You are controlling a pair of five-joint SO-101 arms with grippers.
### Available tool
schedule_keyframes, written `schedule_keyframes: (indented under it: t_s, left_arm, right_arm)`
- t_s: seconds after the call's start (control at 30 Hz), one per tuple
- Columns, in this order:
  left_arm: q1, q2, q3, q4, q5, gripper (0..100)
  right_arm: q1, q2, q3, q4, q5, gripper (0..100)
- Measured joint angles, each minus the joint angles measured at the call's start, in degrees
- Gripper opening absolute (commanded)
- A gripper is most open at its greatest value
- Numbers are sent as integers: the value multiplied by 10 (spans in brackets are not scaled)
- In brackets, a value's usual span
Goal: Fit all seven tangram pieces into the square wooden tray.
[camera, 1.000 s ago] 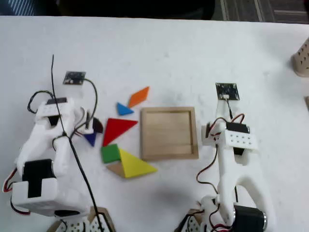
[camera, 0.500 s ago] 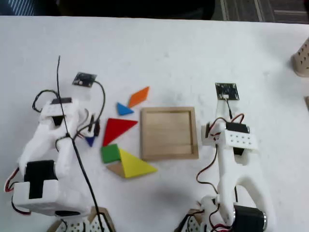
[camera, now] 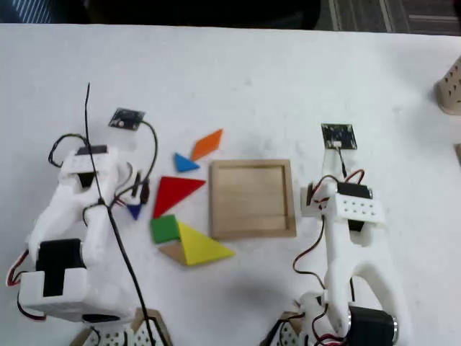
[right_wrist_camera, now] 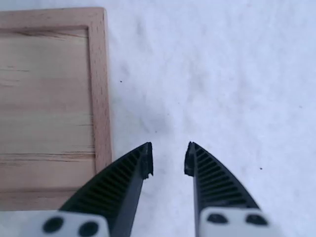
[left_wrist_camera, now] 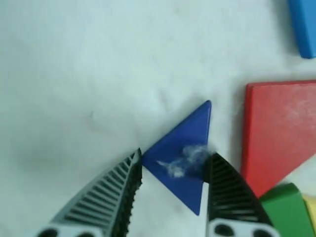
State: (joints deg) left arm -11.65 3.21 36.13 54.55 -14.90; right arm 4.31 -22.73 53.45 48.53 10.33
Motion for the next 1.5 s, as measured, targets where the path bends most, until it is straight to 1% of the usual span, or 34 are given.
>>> schedule_keyframes:
  t_s: [0.07, 0.23, 0.53, 0.67, 0.8, 0.9, 1.03, 1.13, 1.23, 1.33, 1.4, 1.5]
  left_arm:
    - [0, 0, -4, 11, 0, 142]
    - [0, 0, -20, 44, 34, 142]
    - [0, 0, -34, 52, 21, 142]
    - [0, 0, -80, 91, 22, 142]
    - [5, 0, -136, 139, 55, 142]
    - [37, 0, -169, 175, 67, 142]
    - [105, 0, -193, 191, 70, 142]
    - [167, 0, -207, 191, 107, 145]
    - [233, 0, -213, 171, 138, 146]
    - [296, 0, -213, 139, 148, 160]
    - [324, 0, -213, 121, 149, 199]
    - [341, 0, -213, 103, 149, 254]
  right_arm:
    - [10, 0, 0, 0, 0, 112]
    - [17, 0, 0, 0, 0, 112]
    - [16, 0, 0, 0, 0, 112]
    - [16, 0, 0, 0, 0, 112]
    - [20, 0, 0, 0, 1, 111]
    - [46, 0, 0, 0, 1, 110]
    - [84, 0, 2, 0, 1, 110]
    - [116, 0, 12, 0, 1, 111]
    - [142, 0, 17, -1, 1, 111]
    - [156, 0, 17, -1, 1, 111]
    - [157, 0, 17, -1, 1, 111]
    - [157, 0, 17, -1, 1, 111]
